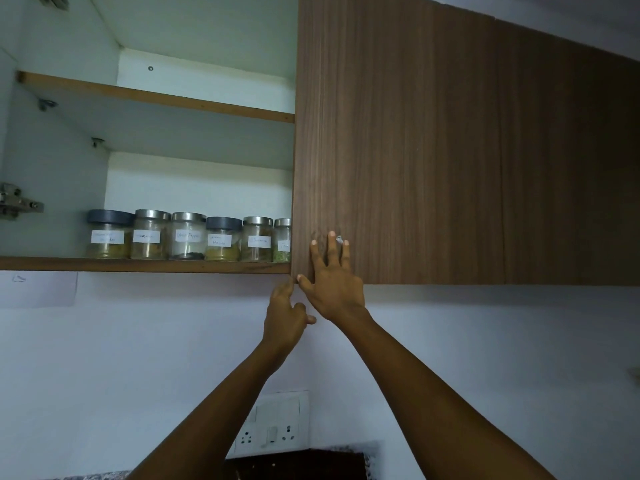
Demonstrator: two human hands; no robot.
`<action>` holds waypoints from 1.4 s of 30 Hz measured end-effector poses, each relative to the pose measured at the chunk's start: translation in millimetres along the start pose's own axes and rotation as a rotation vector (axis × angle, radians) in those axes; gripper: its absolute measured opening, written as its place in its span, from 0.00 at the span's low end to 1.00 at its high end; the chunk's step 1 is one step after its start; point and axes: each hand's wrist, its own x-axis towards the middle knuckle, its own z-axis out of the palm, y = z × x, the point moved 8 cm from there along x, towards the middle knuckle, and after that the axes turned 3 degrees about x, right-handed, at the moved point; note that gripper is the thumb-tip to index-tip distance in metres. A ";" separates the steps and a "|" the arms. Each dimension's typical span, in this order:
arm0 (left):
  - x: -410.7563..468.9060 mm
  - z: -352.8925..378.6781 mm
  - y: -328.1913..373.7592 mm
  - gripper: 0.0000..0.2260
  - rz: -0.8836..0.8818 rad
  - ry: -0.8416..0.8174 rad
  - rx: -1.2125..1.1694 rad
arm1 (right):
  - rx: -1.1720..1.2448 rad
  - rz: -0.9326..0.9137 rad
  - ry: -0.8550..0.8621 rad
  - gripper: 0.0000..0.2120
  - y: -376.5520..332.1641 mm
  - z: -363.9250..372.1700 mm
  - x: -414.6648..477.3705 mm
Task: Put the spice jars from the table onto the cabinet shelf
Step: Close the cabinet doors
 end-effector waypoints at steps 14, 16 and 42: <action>-65.5 -156.4 99.6 0.12 0.247 0.198 0.566 | 0.284 -0.040 -0.132 0.26 -22.7 -26.3 -5.9; -83.2 -189.6 110.8 0.11 0.248 0.260 0.678 | 0.398 -0.119 -0.020 0.19 -51.5 -38.1 -18.1; -265.8 -530.6 204.2 0.42 -0.007 0.828 1.226 | 0.728 -0.740 0.395 0.25 -443.0 -210.0 -130.9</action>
